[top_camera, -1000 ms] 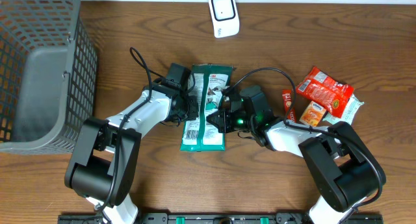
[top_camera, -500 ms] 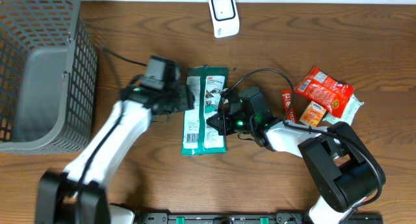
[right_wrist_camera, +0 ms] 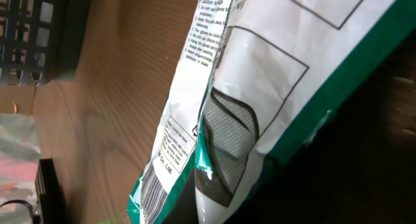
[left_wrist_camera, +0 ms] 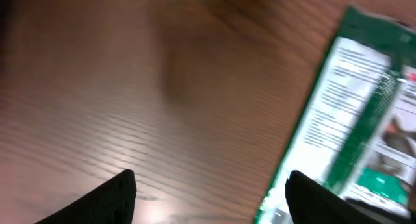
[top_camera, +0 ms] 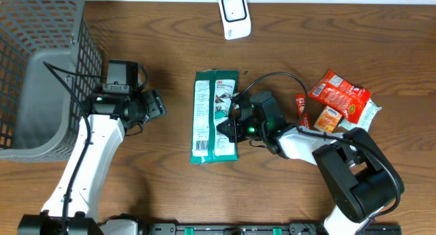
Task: Scan the item barcode
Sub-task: 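Release the left gripper and carry the packet toward the scanner with the right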
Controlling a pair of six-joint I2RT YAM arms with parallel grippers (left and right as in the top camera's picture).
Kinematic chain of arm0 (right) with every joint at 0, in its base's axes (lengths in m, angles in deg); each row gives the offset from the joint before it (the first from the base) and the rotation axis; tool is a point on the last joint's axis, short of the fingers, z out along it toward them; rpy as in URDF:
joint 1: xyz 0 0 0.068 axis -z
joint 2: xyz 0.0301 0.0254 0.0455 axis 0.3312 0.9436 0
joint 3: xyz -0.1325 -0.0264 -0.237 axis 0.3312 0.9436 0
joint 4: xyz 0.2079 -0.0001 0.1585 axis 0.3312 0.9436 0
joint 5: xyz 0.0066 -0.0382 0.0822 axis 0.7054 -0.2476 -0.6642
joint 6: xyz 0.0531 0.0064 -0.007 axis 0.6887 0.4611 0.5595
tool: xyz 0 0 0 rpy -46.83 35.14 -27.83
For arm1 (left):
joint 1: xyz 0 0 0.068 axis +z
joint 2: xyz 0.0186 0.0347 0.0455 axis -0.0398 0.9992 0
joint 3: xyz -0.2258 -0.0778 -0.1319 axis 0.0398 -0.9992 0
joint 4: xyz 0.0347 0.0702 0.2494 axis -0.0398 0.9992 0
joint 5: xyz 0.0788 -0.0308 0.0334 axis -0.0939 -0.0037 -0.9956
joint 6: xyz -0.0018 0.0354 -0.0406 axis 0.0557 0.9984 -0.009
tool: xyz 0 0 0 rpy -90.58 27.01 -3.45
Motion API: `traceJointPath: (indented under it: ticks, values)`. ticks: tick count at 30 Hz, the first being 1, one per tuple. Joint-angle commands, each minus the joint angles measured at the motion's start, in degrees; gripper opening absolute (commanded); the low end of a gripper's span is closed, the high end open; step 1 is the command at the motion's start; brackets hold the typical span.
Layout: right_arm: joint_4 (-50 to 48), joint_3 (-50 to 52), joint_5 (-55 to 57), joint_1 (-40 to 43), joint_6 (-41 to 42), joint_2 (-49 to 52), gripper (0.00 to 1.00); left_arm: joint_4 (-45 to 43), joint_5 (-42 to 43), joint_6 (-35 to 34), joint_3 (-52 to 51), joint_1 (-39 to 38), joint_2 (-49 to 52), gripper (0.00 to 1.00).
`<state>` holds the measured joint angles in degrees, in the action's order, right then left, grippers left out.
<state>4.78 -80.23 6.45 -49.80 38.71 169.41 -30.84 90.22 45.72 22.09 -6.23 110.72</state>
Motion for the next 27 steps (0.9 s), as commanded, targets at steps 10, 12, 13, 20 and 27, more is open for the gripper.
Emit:
traceJointPath:
  ticks: [10,12,13,20,27]
  values:
    - [1.49,0.22,0.48,-0.39,-2.32,0.55,0.01,0.57,-10.32,0.11,0.39,0.17,0.92,0.88]
    - [1.36,0.22,0.46,-0.37,-2.62,0.55,0.01,0.83,-10.32,0.11,0.37,0.17,0.92,0.88]
    - [1.20,0.20,0.11,-0.31,-2.93,0.52,0.01,0.81,-10.32,0.11,0.37,0.17,0.92,0.88]
    - [2.12,-0.50,-2.95,2.19,-6.03,-4.09,0.01,0.81,-10.29,0.09,0.37,0.17,0.92,0.88]
    - [11.93,-0.63,1.86,3.10,-14.58,-16.06,0.01,0.79,-10.32,0.09,0.37,0.17,0.92,0.88]
